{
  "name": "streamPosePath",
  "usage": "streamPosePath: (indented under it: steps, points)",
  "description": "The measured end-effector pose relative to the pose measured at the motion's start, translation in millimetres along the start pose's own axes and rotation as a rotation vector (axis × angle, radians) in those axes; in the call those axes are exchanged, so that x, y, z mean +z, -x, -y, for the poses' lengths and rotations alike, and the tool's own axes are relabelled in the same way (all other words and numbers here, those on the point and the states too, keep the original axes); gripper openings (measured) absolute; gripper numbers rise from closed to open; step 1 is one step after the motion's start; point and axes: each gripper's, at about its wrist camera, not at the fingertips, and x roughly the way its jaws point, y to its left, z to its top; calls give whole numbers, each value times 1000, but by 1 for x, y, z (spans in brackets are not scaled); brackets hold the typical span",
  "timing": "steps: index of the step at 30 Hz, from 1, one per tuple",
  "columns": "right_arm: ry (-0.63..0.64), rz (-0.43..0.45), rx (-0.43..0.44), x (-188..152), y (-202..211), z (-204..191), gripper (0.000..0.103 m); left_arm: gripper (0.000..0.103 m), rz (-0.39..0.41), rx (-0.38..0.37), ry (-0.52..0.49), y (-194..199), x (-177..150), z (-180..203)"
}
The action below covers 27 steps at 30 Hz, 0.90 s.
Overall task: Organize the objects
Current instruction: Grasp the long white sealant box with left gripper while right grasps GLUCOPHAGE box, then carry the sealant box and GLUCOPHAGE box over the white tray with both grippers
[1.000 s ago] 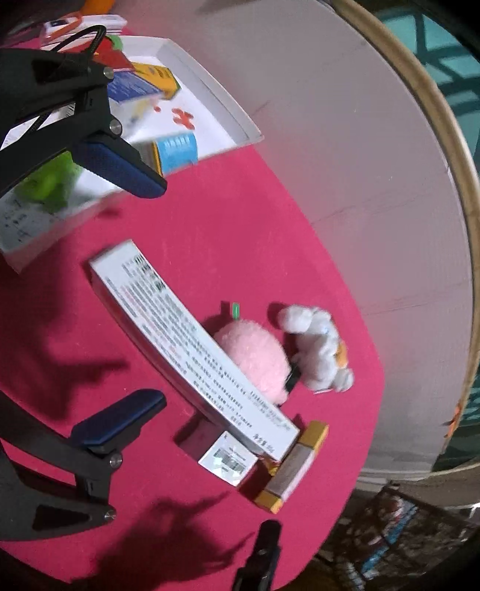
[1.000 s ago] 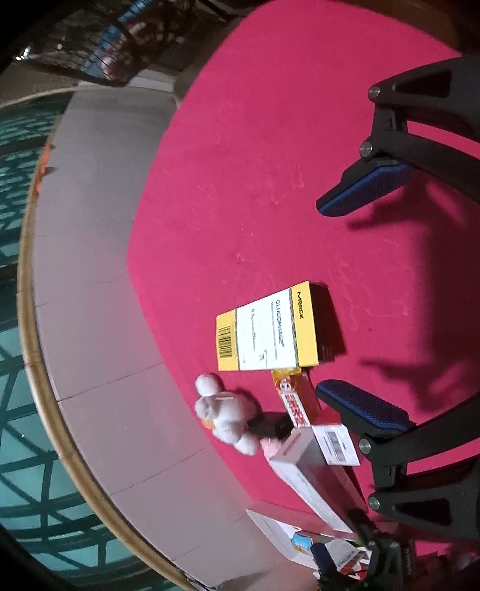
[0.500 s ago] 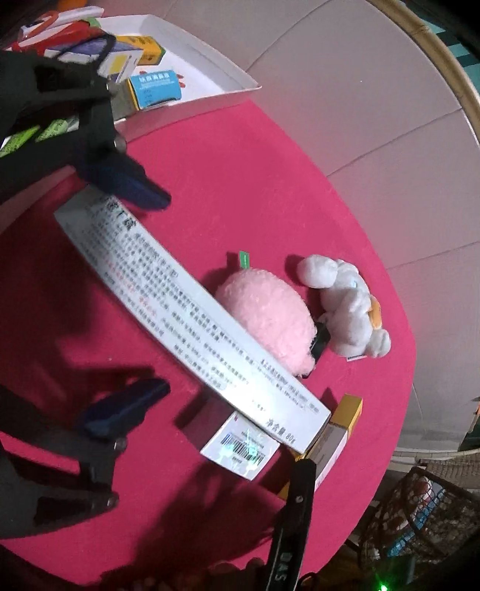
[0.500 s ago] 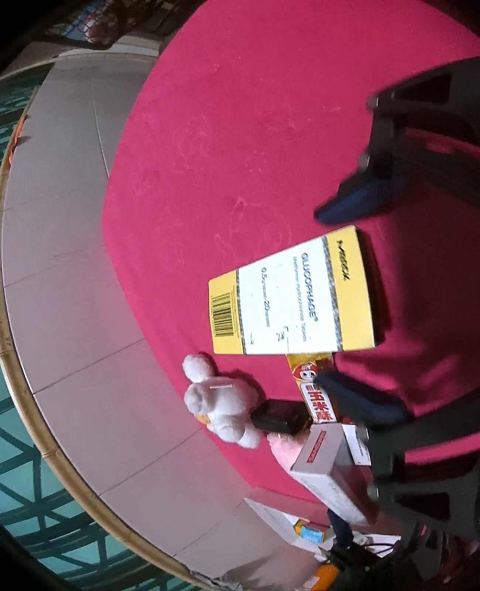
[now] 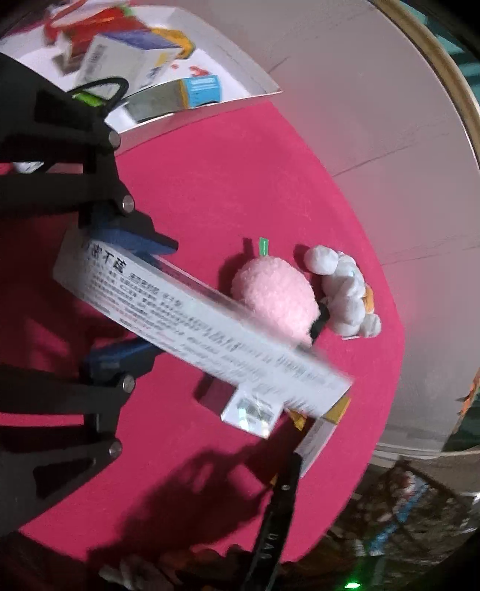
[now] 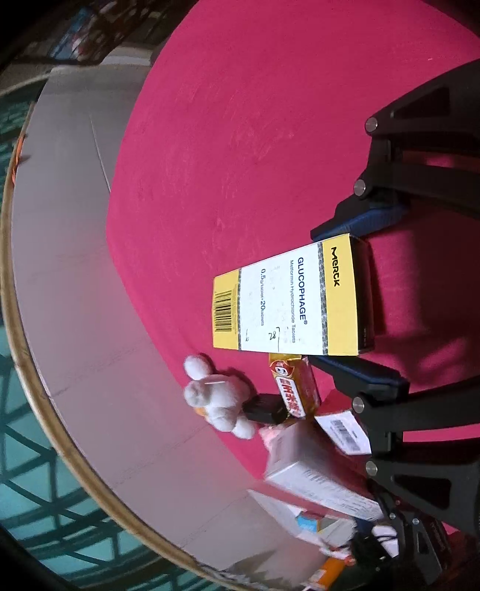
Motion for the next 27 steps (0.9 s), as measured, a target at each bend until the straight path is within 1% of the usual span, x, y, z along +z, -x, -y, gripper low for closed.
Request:
streamPosePath:
  steps: [1, 2, 7, 12, 17, 19, 27]
  points:
    - [-13, 11, -1, -1, 7, 1, 63, 29, 12, -20, 22, 5, -1, 0]
    - [-23, 23, -3, -2, 12, 2, 63, 27, 34, -36, 46, 11, -3, 0]
    - [-13, 89, -25, -5, 43, -5, 63, 27, 122, -82, 112, 35, -12, 3]
    - [-14, 126, -16, -7, 67, -14, 63, 27, 185, -122, 150, 55, -22, 3]
    - [30, 189, -22, -8, 90, -33, 63, 27, 248, -112, 155, 80, -30, 7]
    - [36, 196, -5, -6, 95, -39, 63, 27, 263, -110, 157, 85, -30, 10]
    - [63, 223, 19, -3, 110, -58, 63, 27, 306, -99, 167, 105, -37, 8]
